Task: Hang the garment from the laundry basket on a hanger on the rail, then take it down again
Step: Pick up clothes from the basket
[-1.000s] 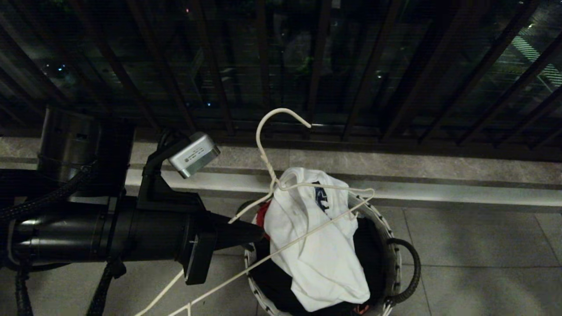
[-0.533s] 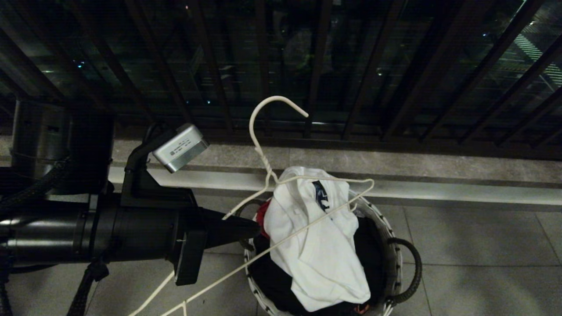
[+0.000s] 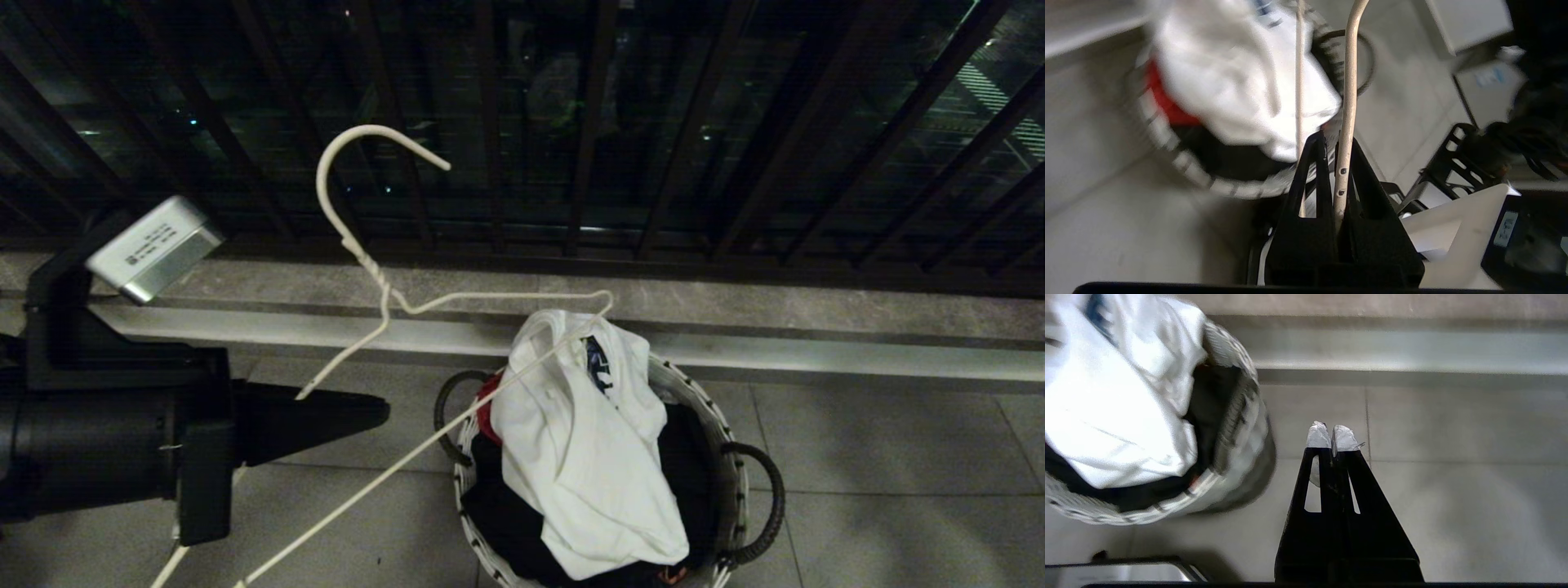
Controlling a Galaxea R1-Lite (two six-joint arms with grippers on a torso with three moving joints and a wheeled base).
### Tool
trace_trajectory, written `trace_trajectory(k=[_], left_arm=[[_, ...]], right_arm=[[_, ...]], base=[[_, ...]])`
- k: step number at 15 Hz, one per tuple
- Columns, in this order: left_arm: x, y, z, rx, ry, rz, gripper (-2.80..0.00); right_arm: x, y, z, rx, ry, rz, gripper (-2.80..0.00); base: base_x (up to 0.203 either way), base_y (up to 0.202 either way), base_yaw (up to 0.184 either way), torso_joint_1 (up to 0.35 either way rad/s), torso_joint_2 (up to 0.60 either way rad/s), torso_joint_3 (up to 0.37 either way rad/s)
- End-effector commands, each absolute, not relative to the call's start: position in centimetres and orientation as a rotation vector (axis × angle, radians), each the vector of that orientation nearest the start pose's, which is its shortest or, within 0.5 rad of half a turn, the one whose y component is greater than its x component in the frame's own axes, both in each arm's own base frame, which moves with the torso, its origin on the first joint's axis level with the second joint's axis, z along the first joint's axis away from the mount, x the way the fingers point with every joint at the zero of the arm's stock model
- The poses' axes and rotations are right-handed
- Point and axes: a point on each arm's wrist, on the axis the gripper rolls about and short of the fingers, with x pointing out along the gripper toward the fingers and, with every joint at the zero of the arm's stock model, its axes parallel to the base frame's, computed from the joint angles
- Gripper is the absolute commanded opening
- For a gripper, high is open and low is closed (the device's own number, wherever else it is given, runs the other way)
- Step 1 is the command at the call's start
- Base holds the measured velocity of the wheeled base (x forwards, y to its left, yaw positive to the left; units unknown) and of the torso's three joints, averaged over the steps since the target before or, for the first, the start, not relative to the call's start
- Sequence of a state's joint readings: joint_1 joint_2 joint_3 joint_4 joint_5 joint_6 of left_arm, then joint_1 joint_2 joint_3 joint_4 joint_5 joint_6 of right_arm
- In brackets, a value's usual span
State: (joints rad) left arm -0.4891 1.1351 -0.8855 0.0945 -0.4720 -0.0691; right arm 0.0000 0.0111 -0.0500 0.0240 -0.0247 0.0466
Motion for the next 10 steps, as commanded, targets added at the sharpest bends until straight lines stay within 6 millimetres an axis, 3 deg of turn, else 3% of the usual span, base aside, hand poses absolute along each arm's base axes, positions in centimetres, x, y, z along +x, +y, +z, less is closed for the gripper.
trace_trajectory(k=[1,3,5,7,10], left_arm=[[11.8,-6.8,27.6,-0.073,0.35,-0.902,-2.8],[12.0,-6.9,27.7,-0.073,0.348,-0.902,-2.8],[11.9,-6.8,28.3,-0.074,0.326,-0.901,-2.8],[11.5,-6.6,28.8,-0.087,0.306,-0.894,-2.8],[11.2,-6.0,29.5,-0.09,0.271,-0.837,-2.8]], right_arm=[[-2.4,0.0,10.9,0.046,0.017,-0.004,-2.8],[-1.1,0.1,13.2,0.048,0.114,0.048,-2.8],[1.7,0.3,16.1,0.047,0.213,0.118,-2.8],[5.9,0.5,18.2,0.036,0.323,0.187,-2.8],[13.2,1.9,19.1,-0.022,0.46,0.309,-2.8]], base=[[0.0,0.0,0.0,0.0,0.0,0.0],[0.0,0.0,0.0,0.0,0.0,0.0],[0.0,0.0,0.0,0.0,0.0,0.0],[0.0,0.0,0.0,0.0,0.0,0.0],[0.0,0.0,0.0,0.0,0.0,0.0]])
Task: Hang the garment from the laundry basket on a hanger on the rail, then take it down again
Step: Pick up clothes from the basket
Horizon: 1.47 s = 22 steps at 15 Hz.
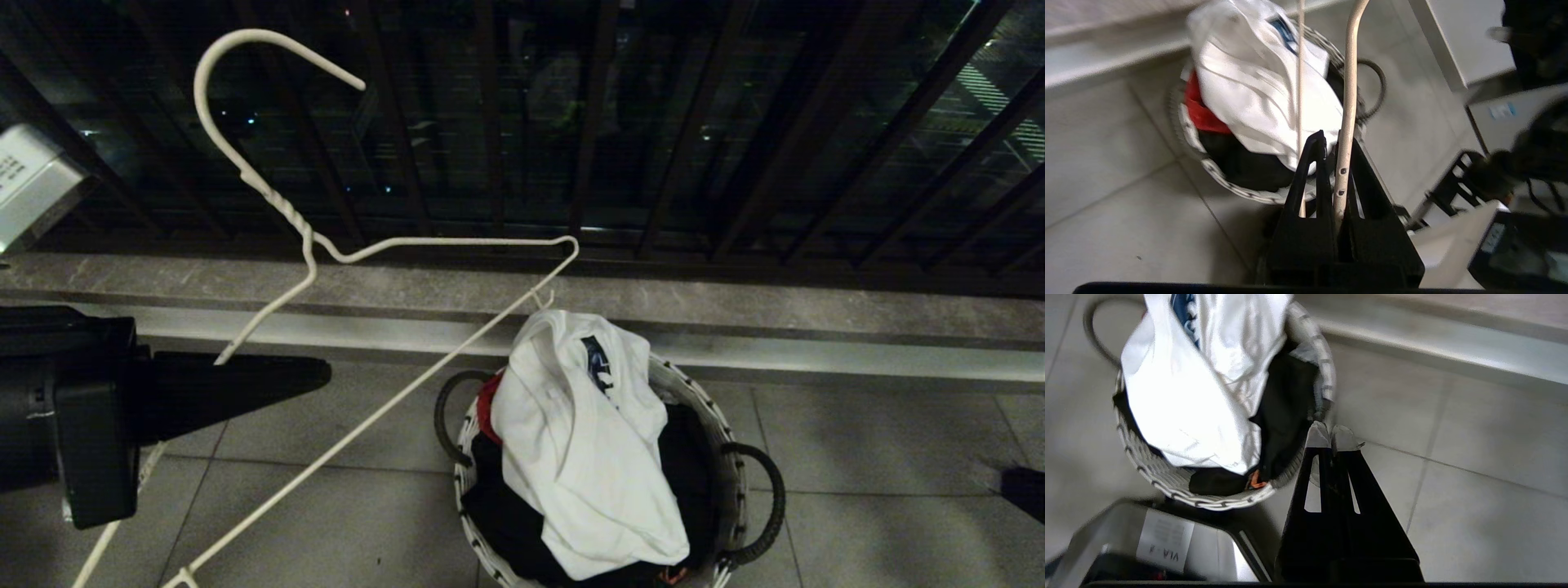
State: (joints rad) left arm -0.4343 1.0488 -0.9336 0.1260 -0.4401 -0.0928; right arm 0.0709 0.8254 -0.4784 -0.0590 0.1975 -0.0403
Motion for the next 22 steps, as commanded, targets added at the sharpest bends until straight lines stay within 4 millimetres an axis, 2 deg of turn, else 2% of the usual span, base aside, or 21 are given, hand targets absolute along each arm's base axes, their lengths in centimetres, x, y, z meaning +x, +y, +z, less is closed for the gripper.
trace_trajectory(k=[1,7,10,11,13,15,17,18,19,22], left_arm=[[11.3,-5.8,29.7,-0.091,0.261,-0.811,-2.8],[11.1,-4.6,31.0,-0.098,0.196,-0.728,-2.8],[11.2,-4.5,31.1,-0.099,0.196,-0.719,-2.8],[11.3,-4.5,31.0,-0.099,0.199,-0.719,-2.8],[11.4,-4.6,31.0,-0.098,0.201,-0.719,-2.8],[11.4,-4.5,31.0,-0.098,0.199,-0.717,-2.8],[11.3,-4.5,31.1,-0.098,0.198,-0.717,-2.8],[11.3,-4.5,31.1,-0.098,0.196,-0.718,-2.8],[11.2,-4.5,31.1,-0.098,0.196,-0.718,-2.8],[10.9,-4.4,31.2,-0.097,0.183,-0.718,-2.8]], right_arm=[[15.6,3.0,19.2,-0.05,0.481,0.349,-2.8],[28.8,11.9,18.4,-0.142,0.411,0.443,-2.8],[33.3,16.2,19.0,-0.143,0.321,0.485,-2.8],[33.9,17.7,19.2,-0.145,0.299,0.51,-2.8],[33.8,21.1,19.9,-0.152,0.26,0.563,-2.8],[33.6,23.0,20.1,-0.158,0.237,0.587,-2.8],[33.5,23.9,20.5,-0.185,0.214,0.591,-2.8],[33.3,24.3,20.6,-0.211,0.2,0.593,-0.68],[33.3,24.5,20.6,-0.225,0.196,0.592,0.0],[34.7,25.8,19.4,-0.244,0.197,0.578,0.0]], base=[[0.0,0.0,0.0,0.0,0.0,0.0],[0.0,0.0,0.0,0.0,0.0,0.0],[0.0,0.0,0.0,0.0,0.0,0.0],[0.0,0.0,0.0,0.0,0.0,0.0],[0.0,0.0,0.0,0.0,0.0,0.0],[0.0,0.0,0.0,0.0,0.0,0.0],[0.0,0.0,0.0,0.0,0.0,0.0],[0.0,0.0,0.0,0.0,0.0,0.0],[0.0,0.0,0.0,0.0,0.0,0.0],[0.0,0.0,0.0,0.0,0.0,0.0]])
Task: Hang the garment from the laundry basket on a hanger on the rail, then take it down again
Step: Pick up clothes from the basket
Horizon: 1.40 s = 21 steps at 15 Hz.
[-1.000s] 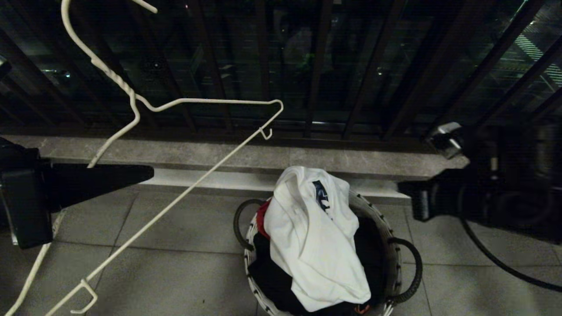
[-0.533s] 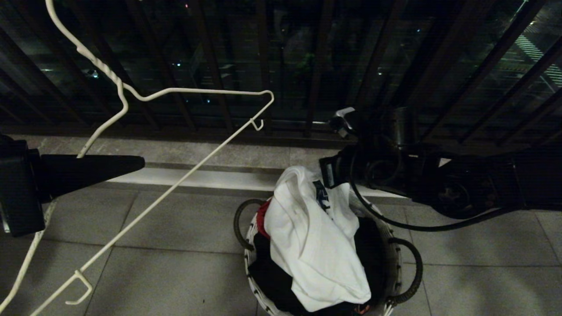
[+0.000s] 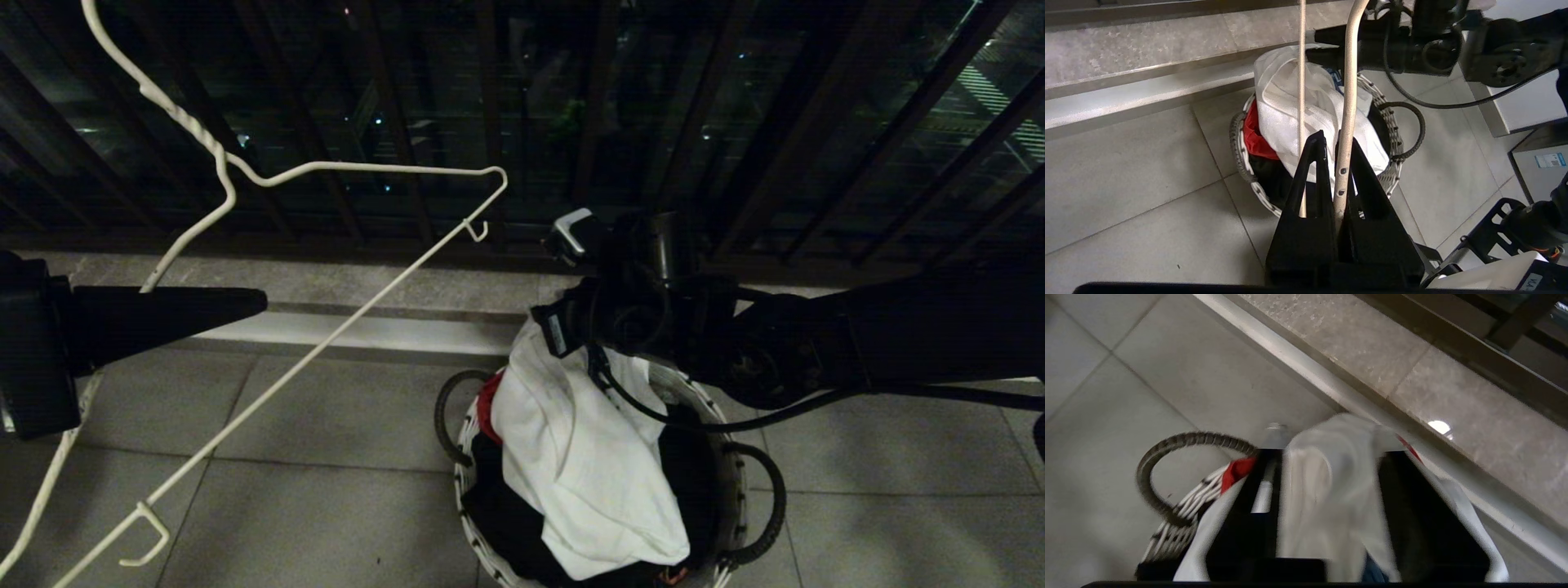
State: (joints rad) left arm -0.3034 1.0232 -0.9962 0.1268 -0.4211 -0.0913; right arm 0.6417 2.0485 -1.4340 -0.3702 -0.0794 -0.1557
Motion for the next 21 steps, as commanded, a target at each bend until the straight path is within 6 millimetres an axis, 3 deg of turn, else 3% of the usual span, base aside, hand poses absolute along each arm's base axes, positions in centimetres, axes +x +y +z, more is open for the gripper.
trace_trajectory(k=[1,15,18,19,21], left_arm=[[10.8,-4.4,31.3,-0.097,0.179,-0.719,-2.8],[10.4,-4.1,31.7,-0.094,0.151,-0.708,-2.8],[10.4,-4.1,31.7,-0.095,0.152,-0.707,-2.8],[10.5,-4.1,31.6,-0.095,0.154,-0.708,-2.8],[10.5,-4.1,31.6,-0.095,0.154,-0.708,-2.8]], right_arm=[[35.2,26.2,18.7,-0.26,0.202,0.565,0.0],[35.4,25.6,15.7,-0.452,0.316,0.55,0.0],[36.7,25.5,15.2,-0.509,0.306,0.49,0.0],[37.2,25.4,15.5,-0.513,0.293,0.473,-2.8],[38.0,25.2,15.2,-0.526,0.291,0.453,-2.8]], base=[[0.0,0.0,0.0,0.0,0.0,0.0],[0.0,0.0,0.0,0.0,0.0,0.0],[0.0,0.0,0.0,0.0,0.0,0.0],[0.0,0.0,0.0,0.0,0.0,0.0],[0.0,0.0,0.0,0.0,0.0,0.0]])
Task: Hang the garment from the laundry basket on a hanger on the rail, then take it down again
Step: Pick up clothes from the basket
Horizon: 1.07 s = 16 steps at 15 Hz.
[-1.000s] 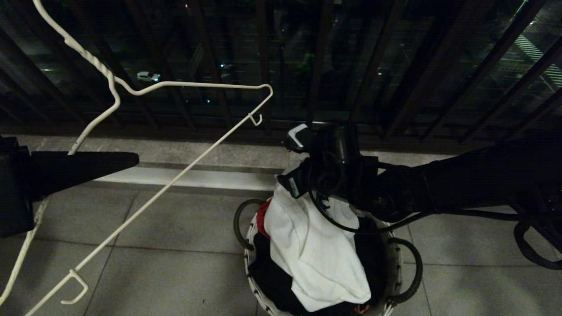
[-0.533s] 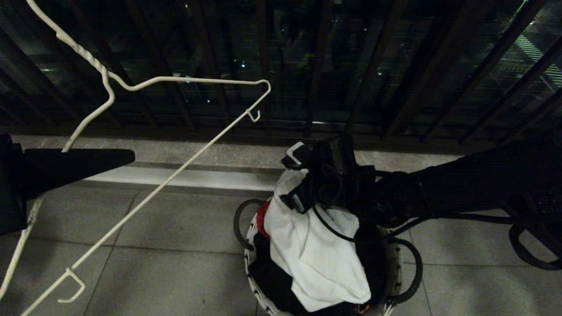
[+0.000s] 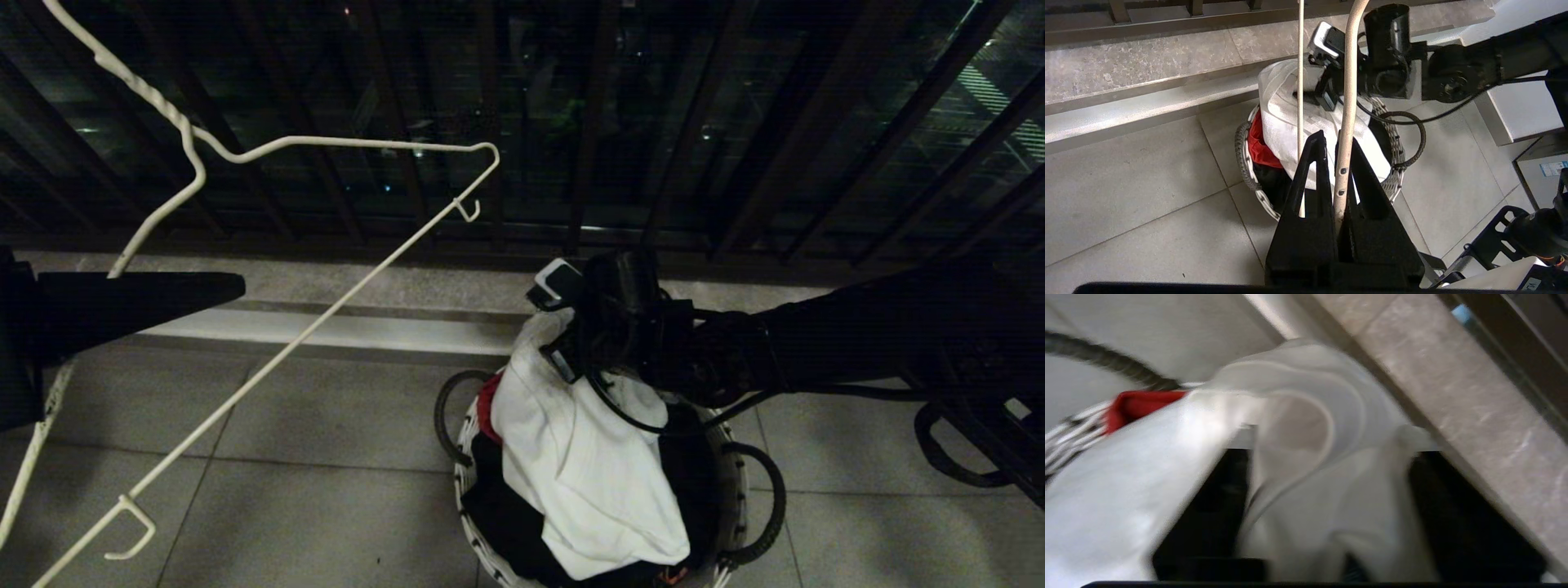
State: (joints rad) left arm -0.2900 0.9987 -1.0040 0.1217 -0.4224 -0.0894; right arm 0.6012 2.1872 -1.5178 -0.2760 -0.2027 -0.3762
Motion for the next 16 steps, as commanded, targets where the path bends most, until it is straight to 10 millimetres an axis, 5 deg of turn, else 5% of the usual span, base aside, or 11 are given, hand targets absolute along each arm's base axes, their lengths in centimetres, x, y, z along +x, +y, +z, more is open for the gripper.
trace_trajectory(k=[1,4,8,16], left_arm=[[10.4,-4.1,31.7,-0.095,0.152,-0.708,-2.8],[10.3,-4.1,31.7,-0.094,0.149,-0.709,-2.8],[10.6,-4.1,31.6,-0.094,0.16,-0.709,-2.8],[9.6,-4.1,31.8,-0.096,0.238,-0.729,-2.8]], right_arm=[[38.1,25.2,15.1,-0.53,0.294,0.448,-2.8],[38.2,25.2,15.4,-0.53,0.282,0.436,-2.8],[37.0,24.7,18.7,-0.489,0.211,0.403,-2.8],[32.0,24.1,24.7,-0.428,0.099,0.409,-2.8]], base=[[0.0,0.0,0.0,0.0,0.0,0.0],[0.0,0.0,0.0,0.0,0.0,0.0],[0.0,0.0,0.0,0.0,0.0,0.0],[0.0,0.0,0.0,0.0,0.0,0.0]])
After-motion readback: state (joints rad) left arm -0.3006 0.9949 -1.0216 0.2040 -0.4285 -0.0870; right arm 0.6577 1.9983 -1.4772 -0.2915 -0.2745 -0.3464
